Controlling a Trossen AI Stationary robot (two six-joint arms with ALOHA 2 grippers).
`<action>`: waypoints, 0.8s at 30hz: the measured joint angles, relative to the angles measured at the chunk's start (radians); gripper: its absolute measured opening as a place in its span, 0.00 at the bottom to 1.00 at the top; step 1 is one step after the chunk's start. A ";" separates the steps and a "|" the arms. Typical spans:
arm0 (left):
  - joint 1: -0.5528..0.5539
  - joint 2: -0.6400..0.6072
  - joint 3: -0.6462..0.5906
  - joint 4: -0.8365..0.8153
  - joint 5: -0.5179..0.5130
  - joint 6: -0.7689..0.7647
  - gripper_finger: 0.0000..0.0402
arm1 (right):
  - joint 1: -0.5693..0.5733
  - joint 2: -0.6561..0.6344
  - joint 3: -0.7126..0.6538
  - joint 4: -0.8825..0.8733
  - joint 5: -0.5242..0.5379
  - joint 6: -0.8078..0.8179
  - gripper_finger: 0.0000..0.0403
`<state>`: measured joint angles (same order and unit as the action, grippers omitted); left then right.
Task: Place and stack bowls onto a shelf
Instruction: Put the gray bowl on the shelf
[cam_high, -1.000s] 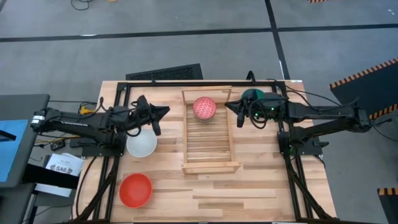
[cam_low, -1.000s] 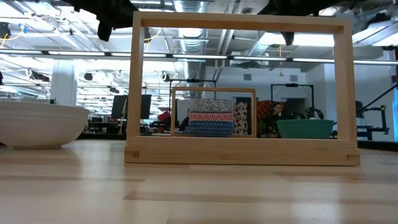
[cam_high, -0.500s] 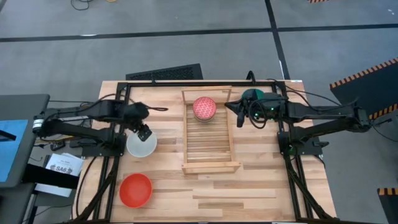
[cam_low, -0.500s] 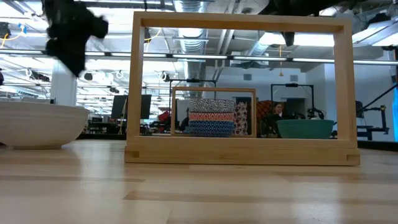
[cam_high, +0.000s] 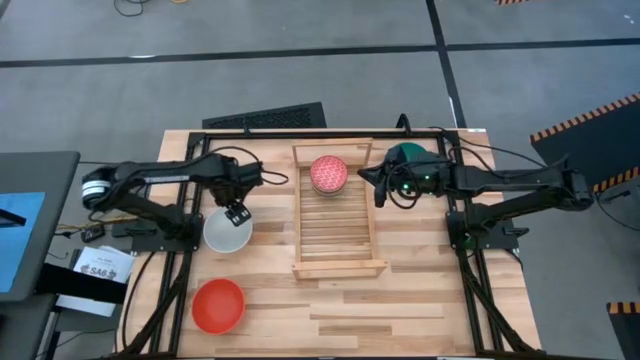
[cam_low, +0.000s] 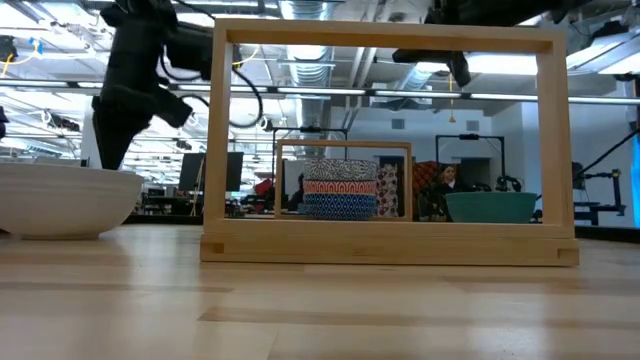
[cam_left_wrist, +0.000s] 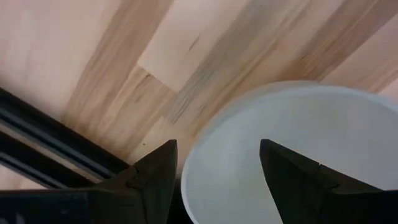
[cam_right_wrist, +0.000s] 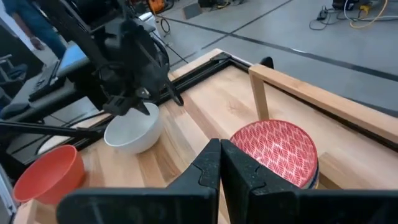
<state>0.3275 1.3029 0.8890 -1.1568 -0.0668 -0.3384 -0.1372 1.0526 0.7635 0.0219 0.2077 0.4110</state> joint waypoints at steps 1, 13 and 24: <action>0.004 0.018 0.000 0.000 0.001 0.016 0.54 | 0.000 0.002 0.000 -0.003 0.000 0.000 0.08; 0.055 0.174 0.000 0.021 0.050 0.117 0.53 | 0.000 0.002 0.000 -0.007 0.001 0.000 0.08; 0.055 0.234 0.012 -0.012 0.073 0.138 0.04 | 0.000 0.002 0.002 -0.013 0.001 0.000 0.08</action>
<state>0.3824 1.5367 0.9010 -1.1688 0.0064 -0.2009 -0.1375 1.0546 0.7654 0.0087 0.2089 0.4113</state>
